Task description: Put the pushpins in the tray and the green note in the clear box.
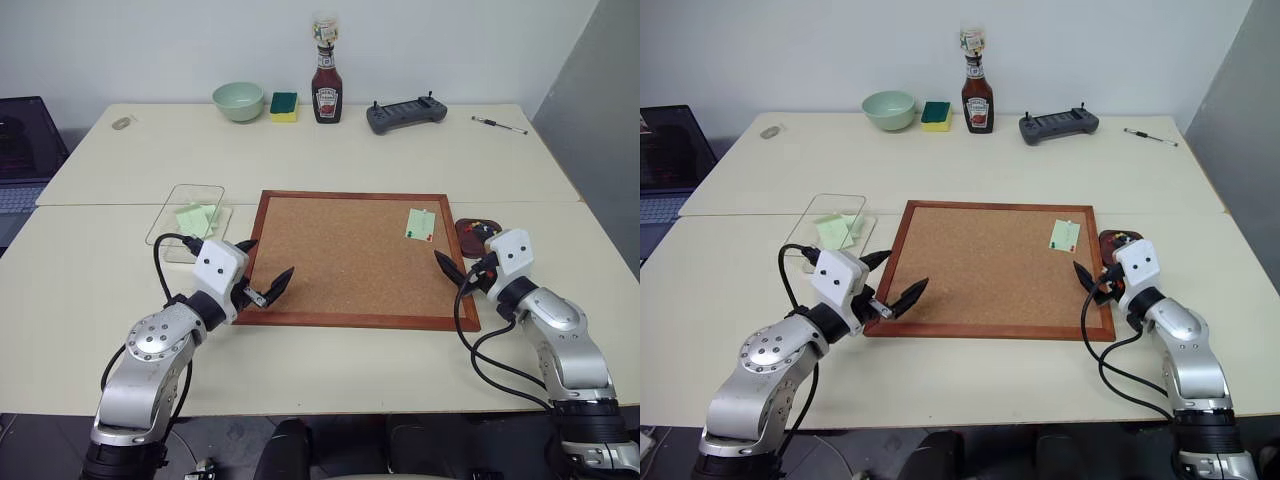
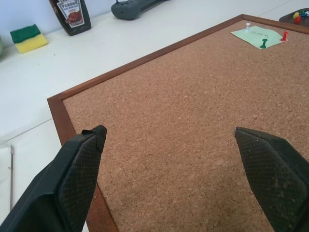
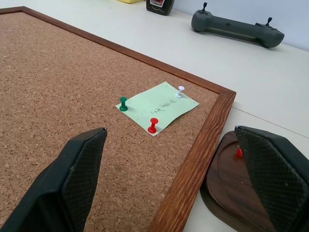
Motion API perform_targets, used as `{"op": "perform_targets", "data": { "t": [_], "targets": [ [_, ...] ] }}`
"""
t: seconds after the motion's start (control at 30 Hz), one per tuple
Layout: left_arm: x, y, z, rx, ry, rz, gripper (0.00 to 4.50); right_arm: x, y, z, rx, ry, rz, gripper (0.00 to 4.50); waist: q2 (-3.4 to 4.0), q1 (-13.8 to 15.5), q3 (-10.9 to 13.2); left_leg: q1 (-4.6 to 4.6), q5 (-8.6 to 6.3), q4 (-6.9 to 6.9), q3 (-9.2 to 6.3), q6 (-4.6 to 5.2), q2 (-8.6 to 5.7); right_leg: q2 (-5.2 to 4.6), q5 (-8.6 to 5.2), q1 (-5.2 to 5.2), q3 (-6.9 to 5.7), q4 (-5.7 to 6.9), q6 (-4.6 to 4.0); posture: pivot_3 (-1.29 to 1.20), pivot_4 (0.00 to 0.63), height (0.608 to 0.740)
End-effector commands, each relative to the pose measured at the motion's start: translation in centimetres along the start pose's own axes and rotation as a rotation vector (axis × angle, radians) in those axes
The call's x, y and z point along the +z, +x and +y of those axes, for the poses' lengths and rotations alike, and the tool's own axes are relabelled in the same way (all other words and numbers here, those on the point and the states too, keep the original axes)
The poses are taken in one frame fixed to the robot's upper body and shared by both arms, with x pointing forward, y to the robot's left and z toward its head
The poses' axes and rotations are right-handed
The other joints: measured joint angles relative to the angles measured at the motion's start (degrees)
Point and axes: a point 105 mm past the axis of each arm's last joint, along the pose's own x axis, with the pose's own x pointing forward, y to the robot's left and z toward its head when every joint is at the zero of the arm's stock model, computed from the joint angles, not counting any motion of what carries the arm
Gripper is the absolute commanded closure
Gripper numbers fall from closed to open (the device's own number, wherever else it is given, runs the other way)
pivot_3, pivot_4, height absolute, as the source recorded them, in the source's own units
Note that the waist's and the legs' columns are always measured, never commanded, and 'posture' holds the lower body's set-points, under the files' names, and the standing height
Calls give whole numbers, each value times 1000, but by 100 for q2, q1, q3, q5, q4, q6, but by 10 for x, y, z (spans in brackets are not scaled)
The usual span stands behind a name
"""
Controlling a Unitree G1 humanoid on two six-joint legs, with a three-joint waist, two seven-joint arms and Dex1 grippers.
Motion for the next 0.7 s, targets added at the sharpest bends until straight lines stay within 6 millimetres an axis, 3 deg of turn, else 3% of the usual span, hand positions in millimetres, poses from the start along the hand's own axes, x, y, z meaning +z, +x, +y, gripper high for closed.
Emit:
{"op": "perform_targets", "data": {
  "t": [0.03, 0.3, 0.5, 0.7],
  "targets": [
    [17, -2, 0, 2, 37, -63, 11, 10, 0, -5, -15, -8, -38, 0, 0, 0, 0, 0, 0, 0, 0, 0, 0, 0, 0, 0, 0, 0, 0, 0, 150, 740],
    [17, 1, 6, 8, 23, -45, 11, 10, 2, -2, -3, -4, -40, 0, 0, 2, 0, 0, 0, 0, 0, 0, 0, 0, 0, 0, 0, 0, 0, 0, 150, 740],
    [32, 8, 10, -20, 29, -124, 11, 17, 2, 10, 60, 26, -68, 0, 0, 3, 0, 0, 0, 0, 0, 0, 0, 0, 0, 0, 0, 0, 0, 0, 150, 740],
    [28, 24, 2, -95, 46, -121, 1132, 24, 0, 16, 106, 58, -90, 0, 0, 6, 0, 0, 0, 1, 0, 0, -2, 0, 0, 1, 0, 0, 0, 0, 150, 740]
  ]
}}
